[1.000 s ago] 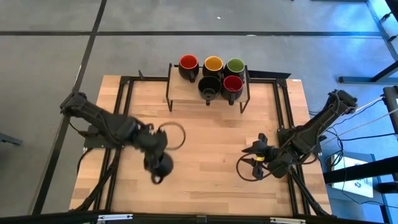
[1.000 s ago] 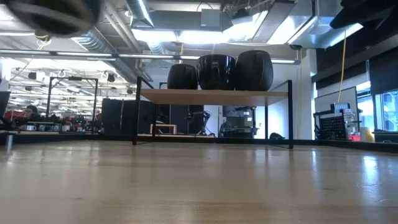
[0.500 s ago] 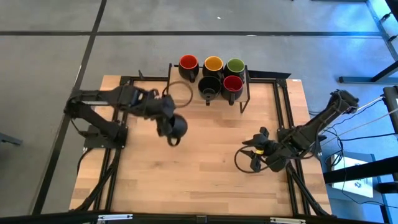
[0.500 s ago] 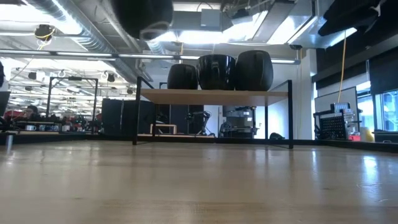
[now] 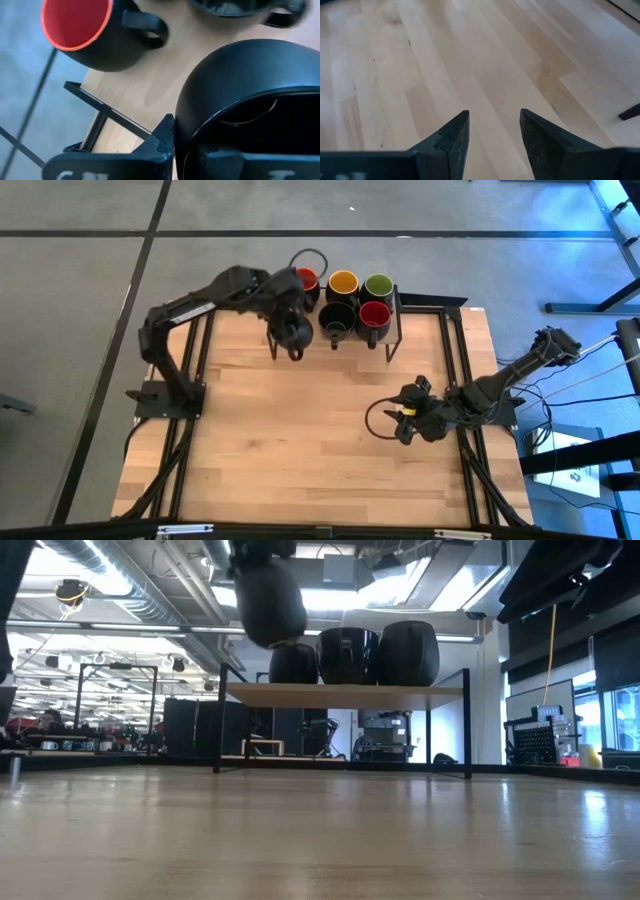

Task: Place coffee mugs
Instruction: Put the black mug on the shelf

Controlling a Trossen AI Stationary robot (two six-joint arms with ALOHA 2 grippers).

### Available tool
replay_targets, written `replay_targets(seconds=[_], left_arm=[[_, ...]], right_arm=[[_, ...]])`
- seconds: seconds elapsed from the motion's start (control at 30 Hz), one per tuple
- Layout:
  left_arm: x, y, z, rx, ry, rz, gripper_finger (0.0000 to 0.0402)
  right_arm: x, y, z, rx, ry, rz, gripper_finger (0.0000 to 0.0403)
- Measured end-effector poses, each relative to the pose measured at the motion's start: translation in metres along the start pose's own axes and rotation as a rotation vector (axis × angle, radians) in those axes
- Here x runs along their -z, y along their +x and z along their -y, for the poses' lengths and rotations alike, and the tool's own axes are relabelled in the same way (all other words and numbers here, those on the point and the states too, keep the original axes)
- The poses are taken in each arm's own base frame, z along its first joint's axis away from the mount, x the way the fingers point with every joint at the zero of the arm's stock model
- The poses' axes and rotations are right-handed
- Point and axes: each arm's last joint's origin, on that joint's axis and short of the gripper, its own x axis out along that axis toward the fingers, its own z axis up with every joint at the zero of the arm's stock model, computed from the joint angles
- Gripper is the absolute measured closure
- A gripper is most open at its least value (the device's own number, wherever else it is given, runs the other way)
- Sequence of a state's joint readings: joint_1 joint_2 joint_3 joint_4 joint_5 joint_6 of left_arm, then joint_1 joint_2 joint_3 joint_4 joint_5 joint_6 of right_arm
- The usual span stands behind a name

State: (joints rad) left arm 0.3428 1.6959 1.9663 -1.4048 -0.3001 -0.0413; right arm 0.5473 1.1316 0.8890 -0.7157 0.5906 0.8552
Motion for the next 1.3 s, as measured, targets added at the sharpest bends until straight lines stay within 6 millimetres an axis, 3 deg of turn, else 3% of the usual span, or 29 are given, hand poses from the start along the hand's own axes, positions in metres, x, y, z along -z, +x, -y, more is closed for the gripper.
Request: replay_targets(seconds=[0.3,0.57,1.3], left_arm=[[-0.007,0.046,-0.033,0.021,-0.054,-0.171,0.039],[-0.008,0.054,-0.044,-0.011,-0.098,-0.182,0.039],[-0.01,0.068,-0.041,-0.018,-0.101,-0.157,0.0379]], right_arm=[[0.0,0.0,0.0,-0.005,0.033,0.003,0.0238],[-0.001,0.0,0.0,-0.003,0.035,0.006,0.0238],[0.0,0.0,-0.001,-0.005,0.033,0.005,0.0238]])
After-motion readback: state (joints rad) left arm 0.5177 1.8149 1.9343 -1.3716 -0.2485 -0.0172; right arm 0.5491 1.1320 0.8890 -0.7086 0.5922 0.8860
